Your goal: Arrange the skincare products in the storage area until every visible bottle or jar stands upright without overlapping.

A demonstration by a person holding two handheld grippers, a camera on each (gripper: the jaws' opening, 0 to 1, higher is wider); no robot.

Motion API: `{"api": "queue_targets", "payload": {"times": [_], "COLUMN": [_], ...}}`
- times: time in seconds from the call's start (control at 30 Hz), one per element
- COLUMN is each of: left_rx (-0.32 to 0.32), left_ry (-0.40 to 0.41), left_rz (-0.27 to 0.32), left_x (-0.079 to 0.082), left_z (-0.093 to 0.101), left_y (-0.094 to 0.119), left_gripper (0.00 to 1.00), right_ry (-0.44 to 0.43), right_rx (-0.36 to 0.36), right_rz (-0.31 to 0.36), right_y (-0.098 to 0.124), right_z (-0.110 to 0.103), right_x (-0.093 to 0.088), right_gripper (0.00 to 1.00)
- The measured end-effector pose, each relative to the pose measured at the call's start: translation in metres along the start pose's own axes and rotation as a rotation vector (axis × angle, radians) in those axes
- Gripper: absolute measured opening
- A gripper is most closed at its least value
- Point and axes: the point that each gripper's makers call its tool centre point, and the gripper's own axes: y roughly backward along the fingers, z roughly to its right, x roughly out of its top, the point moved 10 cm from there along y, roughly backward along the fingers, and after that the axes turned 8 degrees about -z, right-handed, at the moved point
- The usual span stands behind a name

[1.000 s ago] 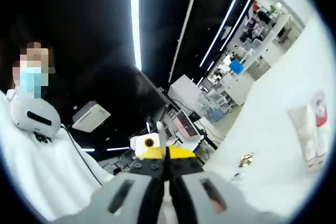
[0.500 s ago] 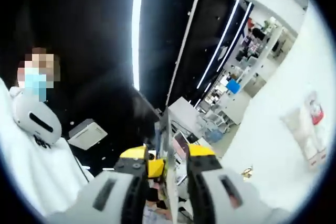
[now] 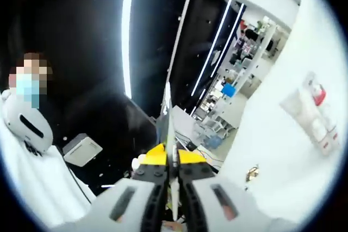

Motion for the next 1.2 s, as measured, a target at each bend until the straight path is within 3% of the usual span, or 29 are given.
{"api": "queue_targets", "payload": {"times": [0.17,0.3,0.4,0.47,0.63,0.93,1.0,1.1,1.2], "left_rx": [-0.074,-0.06,0.001,0.005,0.007,0.067,0.085,0.084,0.08], "left_ry": [0.011,0.027,0.031,0.027,0.018,0.026,0.062,0.098,0.107], "left_rz": [0.046,0.065,0.017,-0.026,-0.032,-0.023,-0.035,-0.028,-0.015], "left_x": [0.001,-0.002,-0.011,-0.019,-0.03,-0.035,-0.037,-0.039,-0.04], "left_z": [0.004,0.002,-0.002,-0.002,0.001,-0.005,-0.007,-0.008,-0.007], "left_y": [0.002,0.004,0.005,0.006,0.012,0.019,0.019,0.019,0.019], "left_gripper": [0.01,0.11,0.23,0.26,0.11,0.02,0.0,0.0,0.0], "right_ry": [-0.027,-0.052,-0.082,-0.101,-0.091,-0.07,-0.055,-0.008,0.077], "right_rx": [0.083,0.086,0.08,0.075,0.021,-0.076,-0.096,-0.134,-0.124], "right_rz": [0.016,0.017,0.05,0.068,0.034,-0.027,-0.044,-0.059,-0.066], "right_y": [-0.002,-0.002,-0.002,-0.001,0.0,0.002,0.002,0.004,0.004], "right_z": [-0.007,-0.008,-0.006,-0.003,0.002,0.011,0.012,0.014,0.011], "right_x": [0.0,0.0,0.001,0.003,0.001,-0.001,-0.001,-0.001,0.001], "right_gripper": [0.01,0.01,0.01,0.01,0.01,0.01,0.01,0.01,0.02]}}
